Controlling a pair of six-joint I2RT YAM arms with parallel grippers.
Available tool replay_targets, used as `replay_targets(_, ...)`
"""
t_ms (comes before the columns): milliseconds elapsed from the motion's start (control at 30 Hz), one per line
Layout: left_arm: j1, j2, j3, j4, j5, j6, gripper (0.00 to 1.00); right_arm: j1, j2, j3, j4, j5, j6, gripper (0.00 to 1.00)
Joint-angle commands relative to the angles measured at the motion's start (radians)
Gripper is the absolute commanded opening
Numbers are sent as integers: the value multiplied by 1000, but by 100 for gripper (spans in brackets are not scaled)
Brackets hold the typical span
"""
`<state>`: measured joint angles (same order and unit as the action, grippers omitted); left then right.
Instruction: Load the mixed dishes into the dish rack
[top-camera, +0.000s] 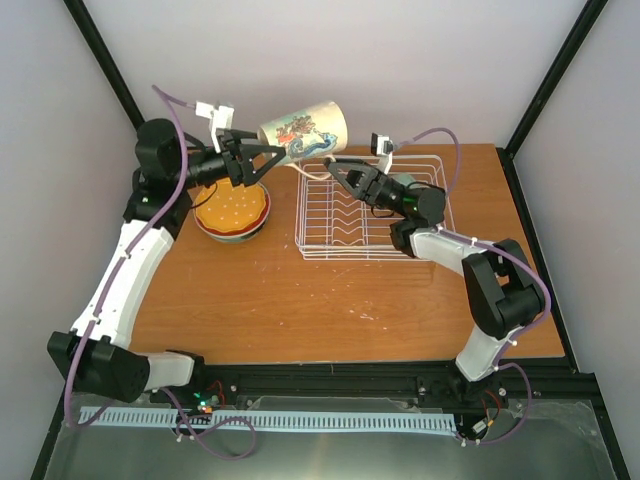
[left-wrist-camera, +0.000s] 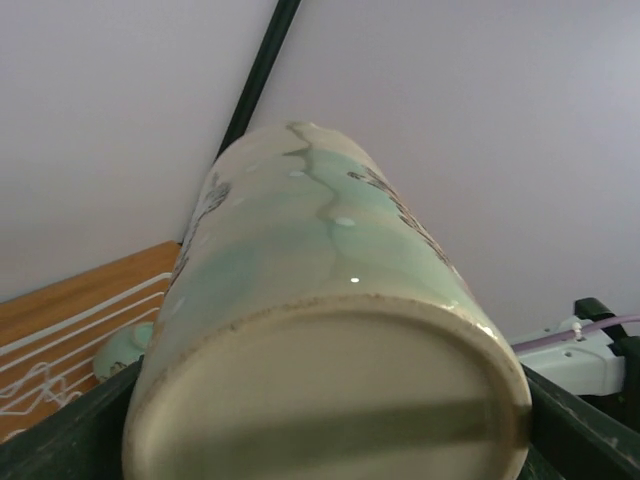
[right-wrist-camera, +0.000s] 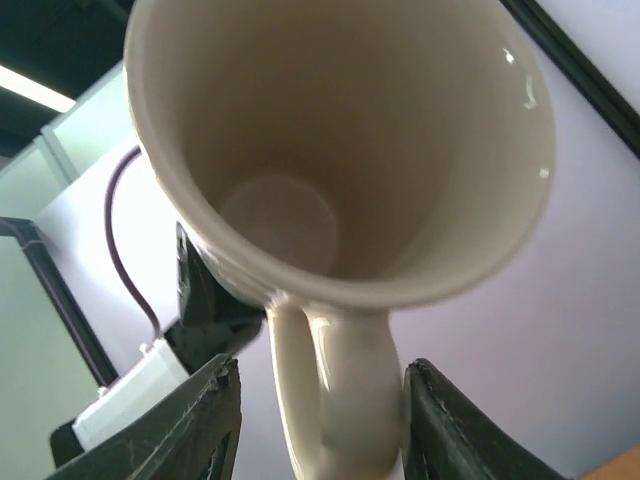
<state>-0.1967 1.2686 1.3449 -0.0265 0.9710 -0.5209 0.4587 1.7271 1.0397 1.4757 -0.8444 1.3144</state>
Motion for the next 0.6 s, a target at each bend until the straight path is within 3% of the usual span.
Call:
replay_targets(0,2,32,197,-146,-45,134,1,-21,-50,-49,-49,15,-137,43)
replay_targets(200,2,100,340,-324,-65,217,1,-40,-109,-93,-201,41,-280,43)
replay_targets(433,-4,132,201,-168,32,121,1,-41,-46,-31,-134,39,-221,42)
replay_targets(567,-39,184,205,-188,39,132,1,-57,-93,-60,-212,46,-296,40)
